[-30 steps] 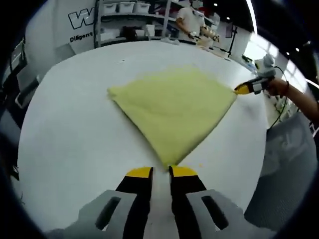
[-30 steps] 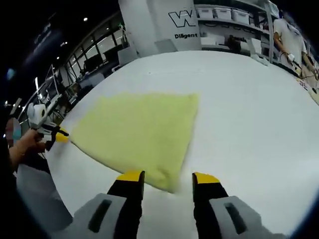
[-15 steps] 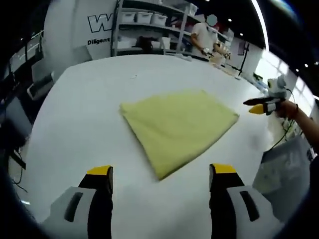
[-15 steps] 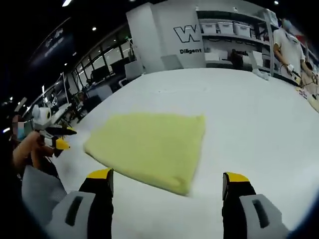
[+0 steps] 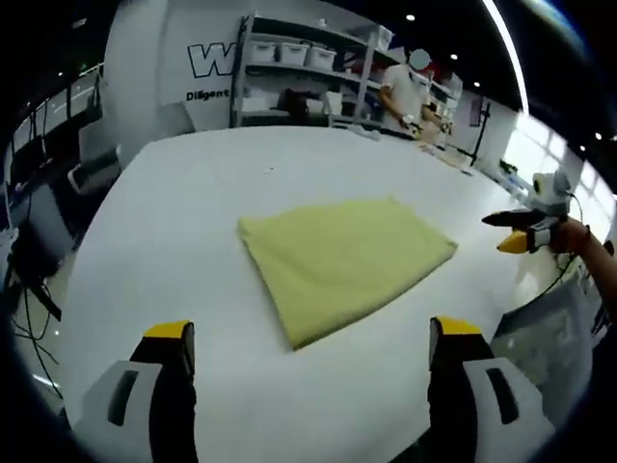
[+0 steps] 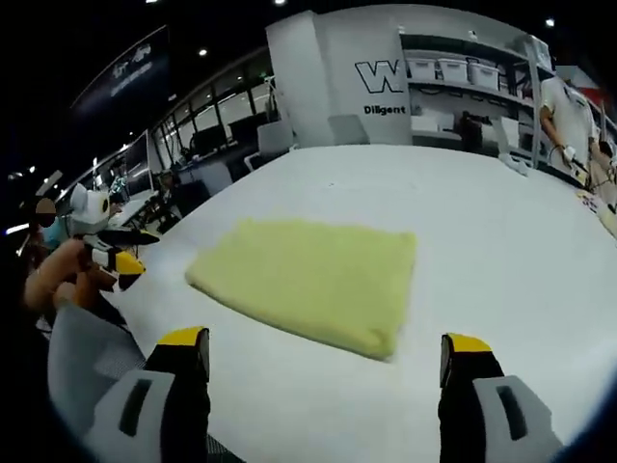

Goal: Fold the garment on the visible template until the final outline fits inside the template.

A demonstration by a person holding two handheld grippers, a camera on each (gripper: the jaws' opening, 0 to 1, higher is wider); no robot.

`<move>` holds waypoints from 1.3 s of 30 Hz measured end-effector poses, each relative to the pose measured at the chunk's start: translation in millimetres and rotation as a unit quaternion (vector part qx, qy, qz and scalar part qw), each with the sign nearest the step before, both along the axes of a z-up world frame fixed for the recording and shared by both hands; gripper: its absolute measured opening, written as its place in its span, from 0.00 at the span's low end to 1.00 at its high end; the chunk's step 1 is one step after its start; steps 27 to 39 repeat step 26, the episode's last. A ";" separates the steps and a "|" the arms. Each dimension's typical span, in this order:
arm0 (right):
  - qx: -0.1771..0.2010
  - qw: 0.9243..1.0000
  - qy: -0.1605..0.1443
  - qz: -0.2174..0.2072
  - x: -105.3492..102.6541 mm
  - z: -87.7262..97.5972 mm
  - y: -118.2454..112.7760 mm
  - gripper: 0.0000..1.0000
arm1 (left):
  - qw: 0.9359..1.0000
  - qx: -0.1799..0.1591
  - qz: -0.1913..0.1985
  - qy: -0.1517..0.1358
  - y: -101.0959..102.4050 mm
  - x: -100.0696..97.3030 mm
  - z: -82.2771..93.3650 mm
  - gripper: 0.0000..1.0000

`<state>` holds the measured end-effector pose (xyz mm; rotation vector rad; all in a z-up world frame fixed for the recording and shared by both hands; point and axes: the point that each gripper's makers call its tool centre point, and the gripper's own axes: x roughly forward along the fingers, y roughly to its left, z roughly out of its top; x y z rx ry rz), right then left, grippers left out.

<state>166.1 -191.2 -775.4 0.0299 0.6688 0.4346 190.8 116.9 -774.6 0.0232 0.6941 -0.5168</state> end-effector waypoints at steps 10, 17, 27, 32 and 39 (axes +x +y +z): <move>-0.009 1.000 -0.006 0.007 -12.0 5.5 4.8 0.99 | 1.000 -0.001 0.000 0.003 -3.6 -13.0 2.1 0.99; -0.010 1.000 -0.009 0.014 -13.6 7.5 7.8 0.99 | 1.000 -0.003 0.000 0.006 -5.6 -17.5 2.0 0.99; -0.010 1.000 -0.007 0.017 -13.6 6.9 8.1 0.99 | 1.000 0.001 -0.002 0.012 -4.3 -21.2 -3.0 0.99; -0.010 1.000 -0.007 0.017 -13.6 6.9 8.1 0.99 | 1.000 0.001 -0.002 0.012 -4.3 -21.2 -3.0 0.99; -0.010 1.000 -0.007 0.017 -13.6 6.9 8.1 0.99 | 1.000 0.001 -0.002 0.012 -4.3 -21.2 -3.0 0.99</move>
